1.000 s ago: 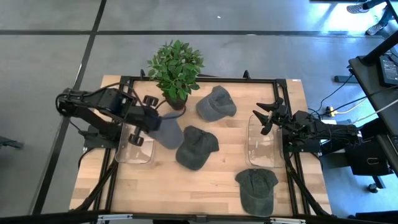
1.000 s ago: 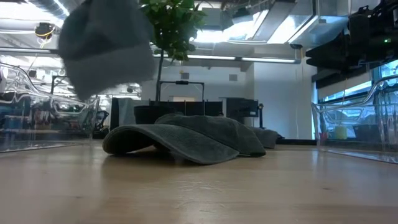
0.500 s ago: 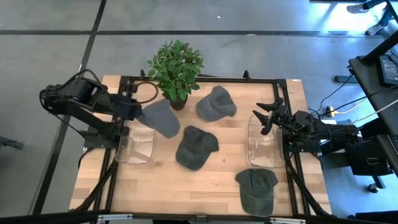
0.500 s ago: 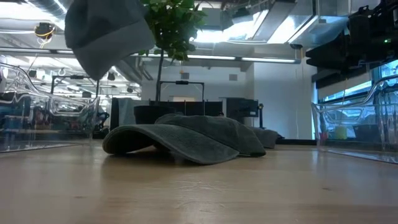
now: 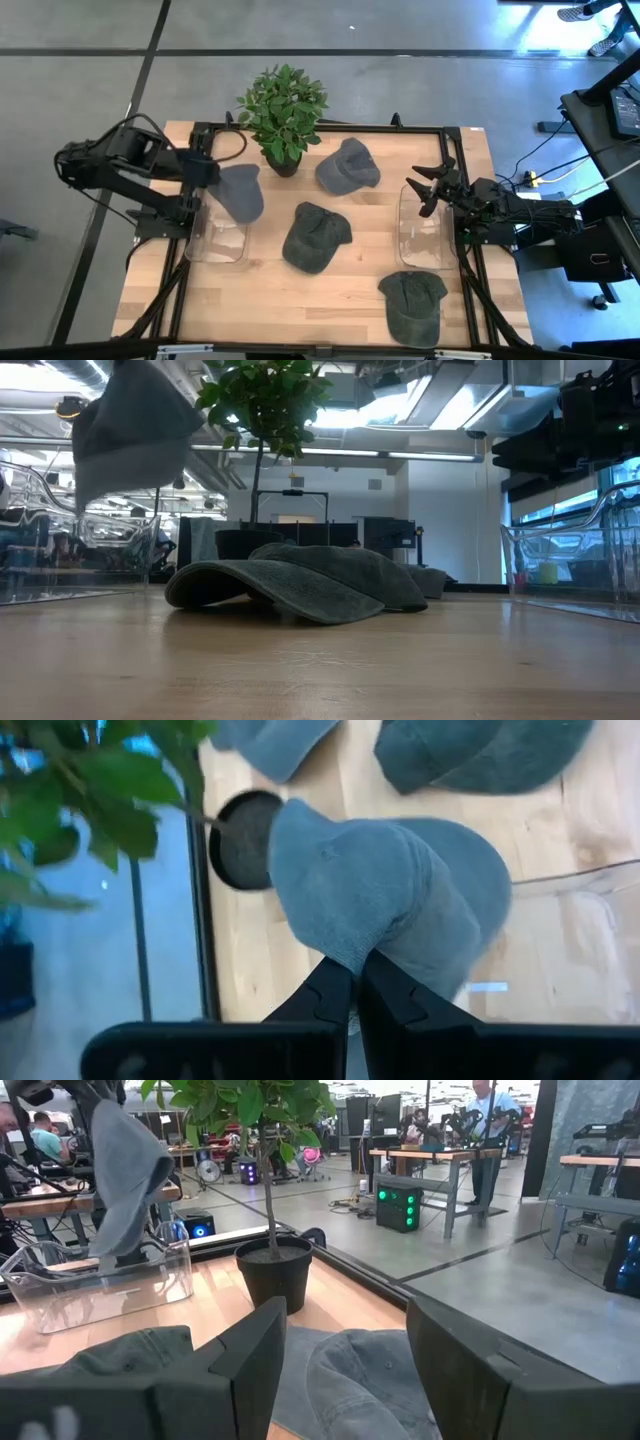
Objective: Pick & Place hat
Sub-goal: Put the bottom gray cap into the left transparent bin
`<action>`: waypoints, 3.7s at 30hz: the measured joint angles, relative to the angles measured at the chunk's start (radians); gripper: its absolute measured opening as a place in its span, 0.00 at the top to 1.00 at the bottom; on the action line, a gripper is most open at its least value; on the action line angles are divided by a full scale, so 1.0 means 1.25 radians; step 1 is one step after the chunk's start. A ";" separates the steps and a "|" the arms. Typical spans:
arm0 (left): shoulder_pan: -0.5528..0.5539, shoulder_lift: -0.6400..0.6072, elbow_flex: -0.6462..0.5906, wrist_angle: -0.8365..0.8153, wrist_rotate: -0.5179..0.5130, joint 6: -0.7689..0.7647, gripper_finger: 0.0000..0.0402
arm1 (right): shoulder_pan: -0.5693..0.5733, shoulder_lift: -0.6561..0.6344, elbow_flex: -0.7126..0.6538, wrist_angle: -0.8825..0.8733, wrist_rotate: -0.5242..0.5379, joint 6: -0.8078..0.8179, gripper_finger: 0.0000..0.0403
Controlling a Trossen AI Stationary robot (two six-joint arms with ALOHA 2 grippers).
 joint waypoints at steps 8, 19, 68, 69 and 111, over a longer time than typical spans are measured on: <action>0.086 -0.030 -0.091 0.000 0.041 0.061 0.99 | 0.000 0.000 0.000 -0.011 0.000 0.000 0.48; 0.181 0.016 -0.138 0.000 0.039 0.218 0.99 | 0.000 0.000 0.000 -0.034 0.001 0.020 0.48; 0.251 0.052 -0.163 -0.001 -0.122 0.390 0.99 | 0.000 0.000 0.000 -0.046 0.021 0.056 0.48; 0.253 0.050 -0.163 -0.001 -0.124 0.392 0.99 | 0.000 0.000 0.000 -0.046 0.020 0.056 0.48; 0.148 0.064 -0.163 -0.001 -0.032 0.438 0.97 | 0.000 0.000 0.000 -0.058 0.021 0.143 0.48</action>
